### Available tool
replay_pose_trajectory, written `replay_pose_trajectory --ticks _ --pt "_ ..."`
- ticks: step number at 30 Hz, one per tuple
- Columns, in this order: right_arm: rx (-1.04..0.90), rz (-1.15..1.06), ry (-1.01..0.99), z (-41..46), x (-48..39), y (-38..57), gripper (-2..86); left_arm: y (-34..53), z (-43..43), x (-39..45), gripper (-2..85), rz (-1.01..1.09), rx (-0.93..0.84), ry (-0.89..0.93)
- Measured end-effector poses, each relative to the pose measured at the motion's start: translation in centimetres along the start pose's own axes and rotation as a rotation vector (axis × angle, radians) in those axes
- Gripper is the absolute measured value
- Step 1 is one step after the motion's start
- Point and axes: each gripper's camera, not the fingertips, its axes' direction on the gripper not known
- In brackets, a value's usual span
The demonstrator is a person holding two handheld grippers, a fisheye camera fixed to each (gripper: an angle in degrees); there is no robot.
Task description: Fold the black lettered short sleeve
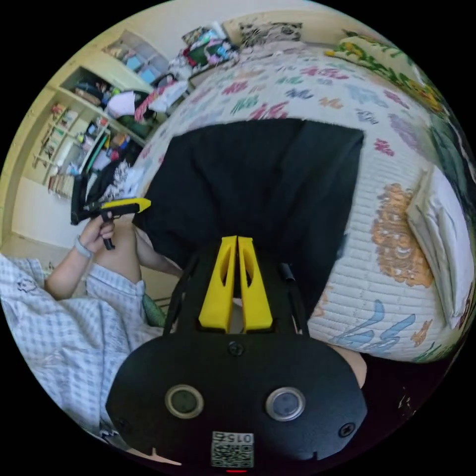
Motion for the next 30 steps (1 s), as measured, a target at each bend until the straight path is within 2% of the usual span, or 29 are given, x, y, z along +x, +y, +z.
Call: replay_pose_trajectory --ticks 3,6,13,16,18,20,24,27,30 --pt "0.150 0.119 -0.061 -4.9 6.7 -1.5 4.6 -1.3 -5.2 -6.7 8.1 -0.141 0.191 0.036" --pt "0.187 0.237 -0.098 -7.0 13.0 -4.4 6.8 -4.4 -7.5 -14.0 10.0 -0.282 0.262 0.062" --pt "0.151 0.407 -0.221 -6.0 22.1 -10.4 8.2 -11.0 -7.1 -23.5 10.5 -0.422 0.235 0.151" --pt "0.077 0.435 -0.287 -4.4 24.5 -12.0 2.8 -13.1 -5.0 -25.4 6.1 -0.426 0.117 0.183" --pt "0.048 0.426 -0.299 -4.1 25.7 -12.6 -0.1 -14.6 -4.2 -25.7 2.3 -0.341 0.015 0.218" --pt "0.062 0.429 -0.247 -4.7 26.7 -12.7 -0.7 -15.1 -5.2 -26.2 1.7 -0.303 0.028 0.195" --pt "0.137 0.508 -0.327 -5.4 30.2 -12.4 -1.0 -14.9 -7.9 -30.0 1.1 -0.377 0.154 0.344" --pt "0.087 0.470 -0.225 -4.5 30.6 -13.6 -1.0 -15.6 -8.4 -30.7 1.2 -0.344 0.127 0.284" --pt "0.081 0.491 -0.225 -3.5 31.8 -14.1 -0.9 -15.5 -8.6 -31.8 1.7 -0.343 0.108 0.261"
